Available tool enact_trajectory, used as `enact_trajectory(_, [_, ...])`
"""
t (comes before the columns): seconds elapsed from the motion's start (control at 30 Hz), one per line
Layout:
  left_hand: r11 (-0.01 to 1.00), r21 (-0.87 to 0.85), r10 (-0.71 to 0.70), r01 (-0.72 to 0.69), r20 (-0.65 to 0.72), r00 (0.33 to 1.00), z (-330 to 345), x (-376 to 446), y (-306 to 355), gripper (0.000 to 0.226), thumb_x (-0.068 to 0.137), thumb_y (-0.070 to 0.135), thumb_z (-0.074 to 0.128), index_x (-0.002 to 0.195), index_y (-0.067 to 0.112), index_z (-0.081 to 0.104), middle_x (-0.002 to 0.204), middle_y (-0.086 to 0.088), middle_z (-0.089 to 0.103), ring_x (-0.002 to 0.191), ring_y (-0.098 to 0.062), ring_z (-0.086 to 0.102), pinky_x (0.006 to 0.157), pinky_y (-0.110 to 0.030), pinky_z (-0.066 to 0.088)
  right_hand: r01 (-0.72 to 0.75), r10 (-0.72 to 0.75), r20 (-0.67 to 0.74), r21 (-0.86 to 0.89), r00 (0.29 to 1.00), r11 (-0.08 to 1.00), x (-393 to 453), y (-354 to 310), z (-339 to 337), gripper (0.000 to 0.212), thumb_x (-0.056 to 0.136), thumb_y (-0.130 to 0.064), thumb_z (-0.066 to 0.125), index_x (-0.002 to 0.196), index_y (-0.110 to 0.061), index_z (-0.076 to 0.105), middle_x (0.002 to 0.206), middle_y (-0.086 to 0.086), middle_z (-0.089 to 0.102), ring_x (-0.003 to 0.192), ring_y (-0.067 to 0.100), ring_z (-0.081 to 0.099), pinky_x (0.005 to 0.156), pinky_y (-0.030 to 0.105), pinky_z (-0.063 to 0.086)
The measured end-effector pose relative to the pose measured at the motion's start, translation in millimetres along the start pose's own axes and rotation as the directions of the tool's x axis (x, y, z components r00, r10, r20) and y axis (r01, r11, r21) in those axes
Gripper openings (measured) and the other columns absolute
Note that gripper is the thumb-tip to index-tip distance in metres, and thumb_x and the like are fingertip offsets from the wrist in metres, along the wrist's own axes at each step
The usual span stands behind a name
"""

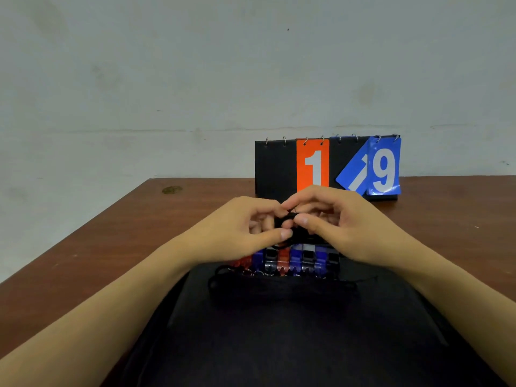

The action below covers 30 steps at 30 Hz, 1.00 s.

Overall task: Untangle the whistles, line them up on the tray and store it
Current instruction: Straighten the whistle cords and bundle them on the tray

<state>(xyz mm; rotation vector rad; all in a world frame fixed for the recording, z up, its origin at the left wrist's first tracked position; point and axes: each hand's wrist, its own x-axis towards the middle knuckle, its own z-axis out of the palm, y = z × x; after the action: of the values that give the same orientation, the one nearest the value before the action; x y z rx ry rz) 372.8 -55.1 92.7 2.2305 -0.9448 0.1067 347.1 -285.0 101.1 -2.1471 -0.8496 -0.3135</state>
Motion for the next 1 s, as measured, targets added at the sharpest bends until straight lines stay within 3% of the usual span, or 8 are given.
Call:
enact_trajectory(0.13, [0.992, 0.108, -0.052, 0.063, -0.102, 0.993, -5, 1, -3, 0.01, 0.099, 0.032, 0.067, 0.09, 0.027, 0.071, 0.068, 0.003, 0.07, 0.055, -0.008, 0.061, 0.062, -0.025, 0.048, -0.021, 0.016, -0.07, -0.07, 0.997, 0.997, 1, 8, -3, 0.025, 0.1, -0.017, 0.061, 0.12, -0.032, 0.064, 0.095, -0.017, 0.075, 0.086, 0.013, 0.068, 0.078, 0.023, 0.056])
enact_trajectory(0.27, [0.977, 0.146, -0.115, 0.157, -0.262, 0.958, -18, 2, -11, 0.008, 0.104, 0.026, 0.057, 0.1, 0.024, 0.063, 0.074, 0.006, 0.076, 0.059, 0.011, 0.062, 0.065, -0.012, 0.041, -0.066, 0.039, -0.184, -0.141, 0.982, 0.988, 2, 21, -11, 0.026, 0.101, -0.018, 0.059, 0.121, -0.034, 0.063, 0.092, -0.014, 0.073, 0.081, 0.012, 0.067, 0.073, 0.018, 0.053])
enact_trajectory(0.47, [0.954, 0.122, -0.205, 0.273, -0.401, 0.893, -34, 3, -38, 0.006, 0.105, 0.026, 0.056, 0.104, 0.025, 0.061, 0.076, 0.011, 0.077, 0.057, 0.007, 0.061, 0.061, -0.02, 0.043, -0.119, 0.053, -0.243, -0.266, 0.969, 0.957, 2, 32, -16, 0.022, 0.102, -0.017, 0.058, 0.113, -0.034, 0.066, 0.086, -0.022, 0.071, 0.079, 0.002, 0.064, 0.072, 0.008, 0.047])
enact_trajectory(0.67, [0.915, 0.161, -0.253, 0.37, -0.486, 0.836, -40, 3, -58, 0.007, 0.102, 0.027, 0.058, 0.108, 0.025, 0.063, 0.075, 0.014, 0.076, 0.063, 0.005, 0.063, 0.063, -0.02, 0.042, -0.166, 0.075, -0.301, -0.291, 0.951, 0.942, 3, 35, -17, 0.017, 0.101, -0.021, 0.058, 0.107, -0.034, 0.066, 0.082, -0.022, 0.069, 0.075, 0.007, 0.063, 0.066, 0.008, 0.047])
enact_trajectory(0.87, [0.883, 0.081, -0.342, 0.463, -0.566, 0.75, -52, -3, -76, 0.009, 0.103, 0.025, 0.052, 0.109, 0.022, 0.059, 0.074, 0.016, 0.077, 0.041, -0.003, 0.048, 0.053, -0.028, 0.044, -0.204, 0.097, -0.351, -0.282, 0.932, 0.937, 3, 44, -25, 0.015, 0.098, -0.025, 0.056, 0.106, -0.03, 0.068, 0.079, -0.001, 0.071, 0.069, 0.012, 0.058, 0.063, 0.012, 0.047])
enact_trajectory(1.0, [0.883, -0.21, -0.464, 0.42, -0.531, 0.709, -53, 1, -74, 0.016, 0.107, 0.026, 0.05, 0.11, 0.017, 0.063, 0.083, 0.011, 0.08, 0.052, -0.012, 0.057, 0.061, -0.032, 0.052, -0.219, 0.114, -0.34, -0.287, 0.934, 0.933, 2, 48, -27, 0.015, 0.099, -0.023, 0.057, 0.107, -0.03, 0.068, 0.081, -0.001, 0.072, 0.07, 0.011, 0.059, 0.064, 0.008, 0.046])
